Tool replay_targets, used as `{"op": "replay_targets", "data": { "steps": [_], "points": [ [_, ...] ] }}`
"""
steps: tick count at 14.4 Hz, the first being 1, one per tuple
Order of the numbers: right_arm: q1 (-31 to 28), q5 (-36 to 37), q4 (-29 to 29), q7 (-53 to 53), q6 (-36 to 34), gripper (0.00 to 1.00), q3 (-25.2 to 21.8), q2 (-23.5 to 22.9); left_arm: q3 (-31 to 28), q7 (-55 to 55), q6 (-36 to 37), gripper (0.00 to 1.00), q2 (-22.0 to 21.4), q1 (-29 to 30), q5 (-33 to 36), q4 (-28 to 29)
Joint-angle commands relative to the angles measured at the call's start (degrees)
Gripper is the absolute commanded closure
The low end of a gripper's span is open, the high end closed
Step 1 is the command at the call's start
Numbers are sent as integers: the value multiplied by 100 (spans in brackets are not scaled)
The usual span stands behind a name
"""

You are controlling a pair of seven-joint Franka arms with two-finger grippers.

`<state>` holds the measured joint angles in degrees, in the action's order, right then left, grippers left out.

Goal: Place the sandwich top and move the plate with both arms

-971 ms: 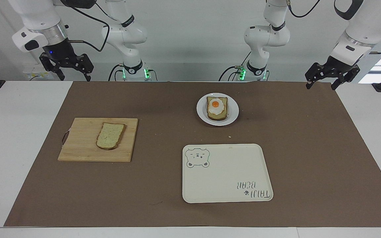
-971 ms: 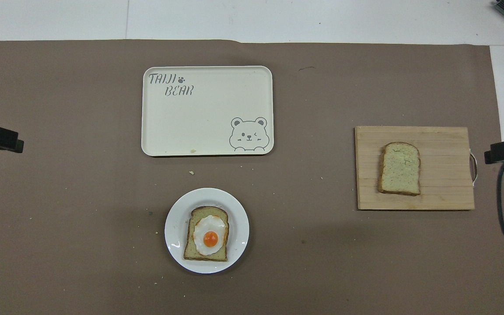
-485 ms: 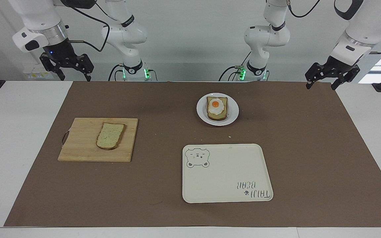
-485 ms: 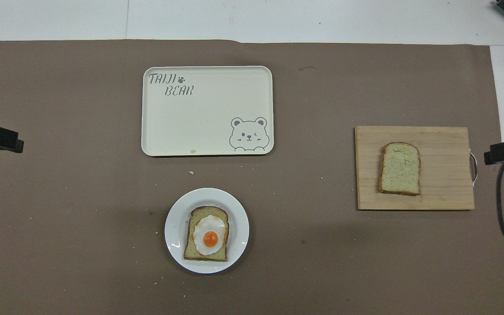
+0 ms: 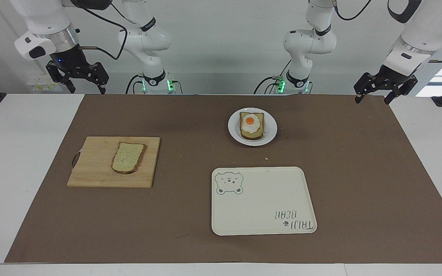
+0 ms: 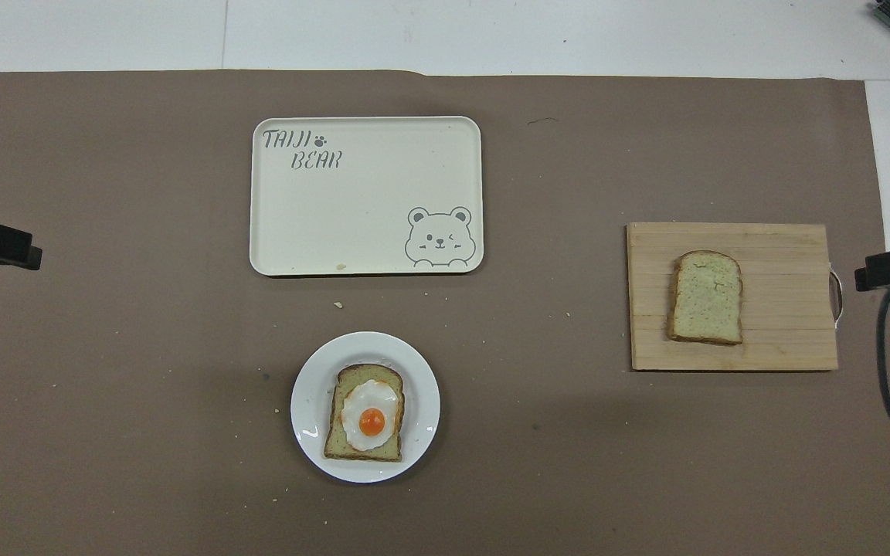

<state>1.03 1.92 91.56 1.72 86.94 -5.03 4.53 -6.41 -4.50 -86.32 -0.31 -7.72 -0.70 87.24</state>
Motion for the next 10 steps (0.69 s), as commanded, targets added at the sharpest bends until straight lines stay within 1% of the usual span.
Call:
{"op": "replay_targets", "data": {
  "steps": [1,5,7,10],
  "points": [
    [-68,37,231,91,165,0,28,145,52,-42,89,0,-13,77,61,-14],
    [-86,2,388,91,244,0,19,162,52,-42,89,0,-13,77,61,-14],
    [-165,-34,765,100,700,0,19,250,52,-42,89,0,-13,86,61,-14],
    [-261,-165,1258,109,1139,0,19,242,52,-42,89,0,-13,77,61,-14]
  ]
}}
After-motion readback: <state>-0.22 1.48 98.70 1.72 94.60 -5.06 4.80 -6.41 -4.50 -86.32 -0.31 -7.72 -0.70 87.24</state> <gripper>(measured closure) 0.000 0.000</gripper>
